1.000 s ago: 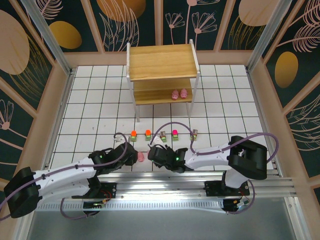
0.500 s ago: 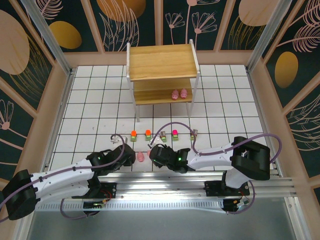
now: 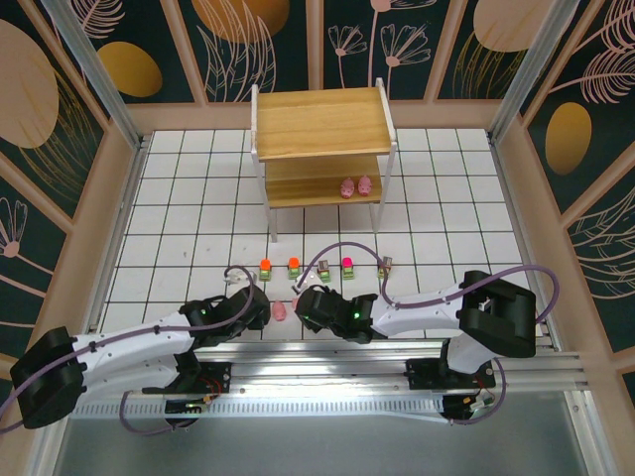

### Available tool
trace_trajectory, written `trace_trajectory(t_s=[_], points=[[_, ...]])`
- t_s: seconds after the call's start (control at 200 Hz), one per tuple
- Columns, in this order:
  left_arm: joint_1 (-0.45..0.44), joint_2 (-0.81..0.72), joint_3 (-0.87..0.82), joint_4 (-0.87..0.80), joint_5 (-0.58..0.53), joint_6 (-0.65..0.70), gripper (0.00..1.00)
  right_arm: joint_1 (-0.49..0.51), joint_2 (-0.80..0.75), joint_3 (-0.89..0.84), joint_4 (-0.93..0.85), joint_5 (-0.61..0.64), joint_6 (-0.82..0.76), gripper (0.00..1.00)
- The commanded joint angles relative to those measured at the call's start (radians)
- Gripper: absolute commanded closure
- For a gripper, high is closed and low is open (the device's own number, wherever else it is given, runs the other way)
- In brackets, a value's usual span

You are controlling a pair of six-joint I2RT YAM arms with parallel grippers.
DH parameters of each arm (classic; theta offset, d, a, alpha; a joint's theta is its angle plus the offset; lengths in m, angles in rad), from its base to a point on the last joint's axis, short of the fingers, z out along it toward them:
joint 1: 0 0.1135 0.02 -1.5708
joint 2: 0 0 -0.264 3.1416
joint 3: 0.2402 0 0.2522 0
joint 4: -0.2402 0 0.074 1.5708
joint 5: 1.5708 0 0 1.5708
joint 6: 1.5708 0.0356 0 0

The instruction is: Place and organize the plastic toys onto the shelf

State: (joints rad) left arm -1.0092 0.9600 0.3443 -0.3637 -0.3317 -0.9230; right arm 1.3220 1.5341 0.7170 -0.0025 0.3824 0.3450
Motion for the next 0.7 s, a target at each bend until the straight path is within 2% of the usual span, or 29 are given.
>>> trace_trajectory(t_s=[0.0,0.15,0.696], points=[[-0.022,-0.029,0.017,-0.020,-0.034,-0.022,0.51,0.002,-0.011,-0.016,0.017,-0.002,-0.012,0.53],[-0.025,-0.072,0.030,-0.050,-0.055,-0.036,0.52,0.002,-0.015,-0.027,0.024,-0.002,-0.009,0.53],[-0.052,0.036,0.013,-0.057,-0.058,-0.129,0.57,0.002,-0.026,-0.046,0.041,0.000,-0.011,0.53]])
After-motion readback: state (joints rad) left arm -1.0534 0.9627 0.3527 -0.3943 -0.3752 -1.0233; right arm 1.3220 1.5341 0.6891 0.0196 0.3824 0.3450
